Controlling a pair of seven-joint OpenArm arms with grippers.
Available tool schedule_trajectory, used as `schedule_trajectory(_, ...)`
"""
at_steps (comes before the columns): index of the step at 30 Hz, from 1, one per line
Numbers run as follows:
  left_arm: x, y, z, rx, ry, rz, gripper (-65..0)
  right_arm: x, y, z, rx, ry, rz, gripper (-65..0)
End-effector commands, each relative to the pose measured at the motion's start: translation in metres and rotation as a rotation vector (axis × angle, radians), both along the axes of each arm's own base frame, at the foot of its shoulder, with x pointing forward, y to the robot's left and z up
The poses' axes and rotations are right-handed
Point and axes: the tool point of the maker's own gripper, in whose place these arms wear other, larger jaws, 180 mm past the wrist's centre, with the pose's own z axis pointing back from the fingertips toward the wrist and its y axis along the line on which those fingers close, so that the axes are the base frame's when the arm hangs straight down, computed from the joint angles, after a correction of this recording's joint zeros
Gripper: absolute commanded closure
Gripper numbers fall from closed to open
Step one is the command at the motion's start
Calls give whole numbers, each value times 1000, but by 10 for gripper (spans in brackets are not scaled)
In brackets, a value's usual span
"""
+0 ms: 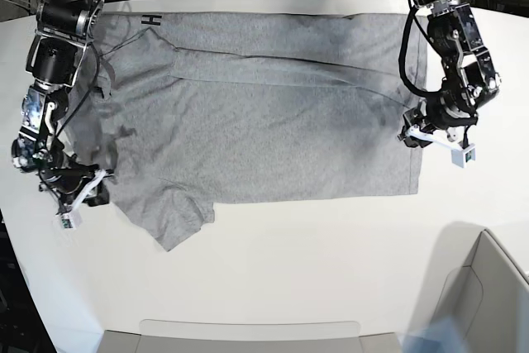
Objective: Fold the T-shirt properly
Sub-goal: 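Release the edge and move both grippers to the hem corners, then grasp the hem corners with both grippers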
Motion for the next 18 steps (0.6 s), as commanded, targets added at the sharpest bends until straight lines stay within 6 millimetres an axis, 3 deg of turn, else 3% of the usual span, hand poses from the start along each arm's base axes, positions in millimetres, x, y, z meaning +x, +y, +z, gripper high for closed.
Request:
schedule_trajectory(1, 8, 3, 10, 12, -35, -3, -204, 10, -5, 7, 7, -25, -4, -133)
schedule_trajectory(3, 8, 3, 10, 12, -36, -2, -204, 6, 0, -19, 49, 30, -10, -133)
schedule_trajectory(6, 8, 2, 10, 8, -37, -2, -204, -5, 3, -37, 72, 67, -18, -132)
schedule_trajectory(10, 8, 2, 9, 6, -35, -2, -204, -37, -3, -67, 63, 141, -28, -132)
schedule_trajectory(12, 7, 2, 8, 8, -34, -2, -204, -61, -16, -82, 41, 190, -38, -132)
schedule_trajectory(15, 6, 3, 8, 10, -33, 0, -204, -94, -19, -94, -12, 247, -13, -132)
schedule_trajectory(18, 6, 4, 9, 12, -35, 1, -204, -121, -27, -88, -52, 236, -22, -132)
